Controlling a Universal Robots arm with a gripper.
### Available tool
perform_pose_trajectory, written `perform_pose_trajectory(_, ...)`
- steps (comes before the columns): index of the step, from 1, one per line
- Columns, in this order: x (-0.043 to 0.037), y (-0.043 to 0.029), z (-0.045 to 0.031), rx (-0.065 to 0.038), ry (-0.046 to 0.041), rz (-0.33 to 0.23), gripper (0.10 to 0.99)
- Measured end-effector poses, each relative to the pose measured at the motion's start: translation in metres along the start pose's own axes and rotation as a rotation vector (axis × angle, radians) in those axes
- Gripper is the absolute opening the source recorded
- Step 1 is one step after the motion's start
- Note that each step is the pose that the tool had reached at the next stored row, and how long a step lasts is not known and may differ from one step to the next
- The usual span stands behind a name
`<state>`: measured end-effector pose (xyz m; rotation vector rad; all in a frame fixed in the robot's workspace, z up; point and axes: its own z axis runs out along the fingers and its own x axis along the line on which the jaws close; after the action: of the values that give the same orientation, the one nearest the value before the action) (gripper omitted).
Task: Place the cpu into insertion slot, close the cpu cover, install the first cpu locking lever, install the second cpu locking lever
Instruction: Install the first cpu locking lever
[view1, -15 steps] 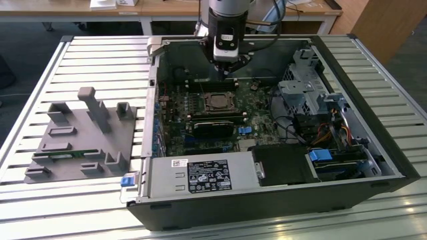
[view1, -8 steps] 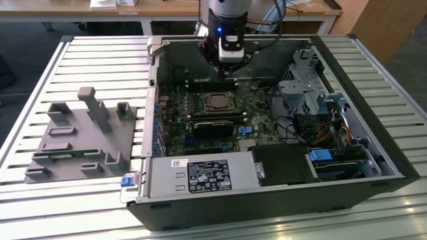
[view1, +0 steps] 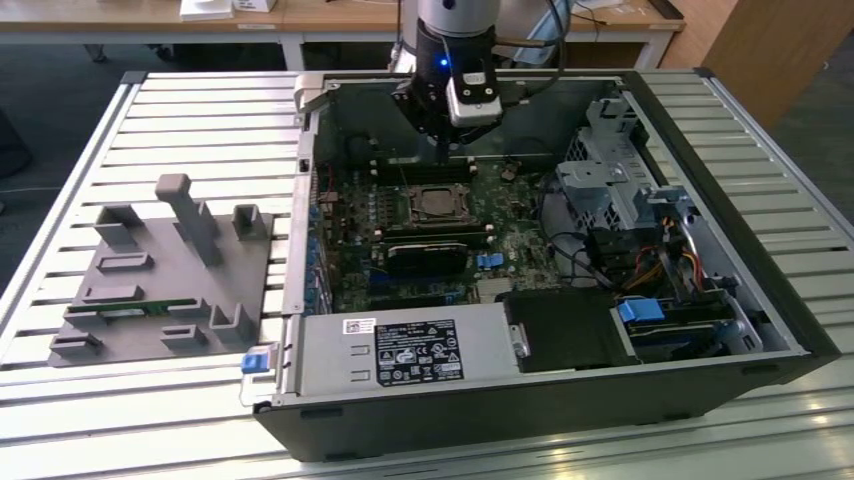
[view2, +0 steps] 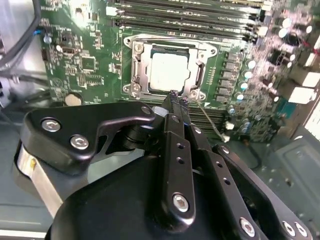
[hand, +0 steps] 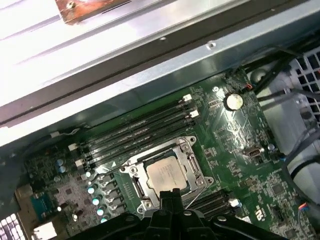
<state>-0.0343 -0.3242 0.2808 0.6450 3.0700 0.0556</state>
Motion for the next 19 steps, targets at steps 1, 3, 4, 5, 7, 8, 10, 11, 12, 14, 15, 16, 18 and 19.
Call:
perform_pose_trajectory(1,0.0001,-0.0001,0.0001,0.000,0.0005,-0.015,0.106)
perform_pose_trajectory(3,0.0005,-0.0002,0.0003,0.000,0.0015,-0.042,0.106)
perform_pose_trajectory(4,0.0006,-0.0003,0.0004,0.000,0.0020,-0.057,0.106)
perform_pose_trajectory(5,0.0007,-0.0003,0.0004,0.000,0.0026,-0.072,0.106)
perform_pose_trajectory(7,0.0008,-0.0004,0.0005,0.000,0.0037,-0.105,0.106)
perform_pose_trajectory(8,0.0009,-0.0004,0.0006,0.000,0.0043,-0.120,0.106)
perform_pose_trajectory(10,0.0009,-0.0004,0.0006,0.001,0.0054,-0.154,0.106)
perform_pose_trajectory(11,0.0009,-0.0004,0.0007,0.001,0.0061,-0.172,0.106)
perform_pose_trajectory(12,0.0009,-0.0004,0.0007,0.001,0.0067,-0.190,0.106)
perform_pose_trajectory(14,0.0009,-0.0004,0.0009,0.001,0.0080,-0.226,0.106)
perform_pose_trajectory(15,0.0009,-0.0004,0.0010,0.001,0.0087,-0.245,0.106)
perform_pose_trajectory(16,0.0009,-0.0004,0.0011,0.001,0.0093,-0.263,0.106)
perform_pose_trajectory(18,0.0009,-0.0004,0.0012,0.001,0.0103,-0.298,0.106)
perform_pose_trajectory(19,0.0009,-0.0004,0.0012,0.001,0.0103,-0.309,0.106)
